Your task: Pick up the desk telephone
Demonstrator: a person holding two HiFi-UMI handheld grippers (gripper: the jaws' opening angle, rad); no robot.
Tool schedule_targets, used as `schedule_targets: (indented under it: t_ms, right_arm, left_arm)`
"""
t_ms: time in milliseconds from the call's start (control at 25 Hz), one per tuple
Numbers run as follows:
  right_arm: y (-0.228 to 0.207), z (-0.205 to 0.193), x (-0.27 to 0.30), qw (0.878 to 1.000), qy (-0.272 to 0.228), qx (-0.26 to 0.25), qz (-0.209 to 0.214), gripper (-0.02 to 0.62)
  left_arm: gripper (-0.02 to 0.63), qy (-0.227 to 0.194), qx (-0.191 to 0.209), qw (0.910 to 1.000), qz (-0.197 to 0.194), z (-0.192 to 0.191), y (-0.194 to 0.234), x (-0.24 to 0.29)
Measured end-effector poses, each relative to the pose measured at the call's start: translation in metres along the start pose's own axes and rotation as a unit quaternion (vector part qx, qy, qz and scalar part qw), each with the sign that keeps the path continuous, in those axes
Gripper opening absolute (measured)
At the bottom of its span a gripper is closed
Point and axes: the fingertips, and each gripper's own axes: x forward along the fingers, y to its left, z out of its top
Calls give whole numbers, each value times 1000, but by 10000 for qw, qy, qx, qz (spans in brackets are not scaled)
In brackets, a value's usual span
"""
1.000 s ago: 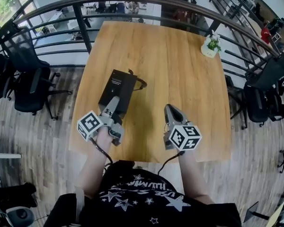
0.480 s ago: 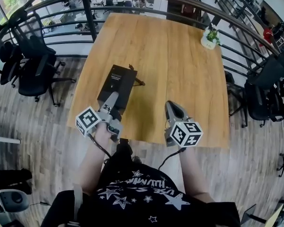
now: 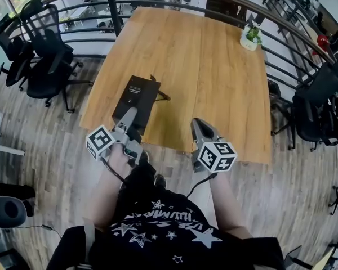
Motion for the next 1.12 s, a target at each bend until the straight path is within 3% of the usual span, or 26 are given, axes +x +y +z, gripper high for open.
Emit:
schedule_targets:
  t_ms: [560,1120]
  right_arm:
    - [11,-23,-13,9991,-21,407,79,0]
    - [66,-38,-50,9986,-148,457,-228,0]
  left_arm:
    - [190,381,-29,9992,-94,-17,3,-28]
    - [190,759,-94,9968,-237,-19,3,-93]
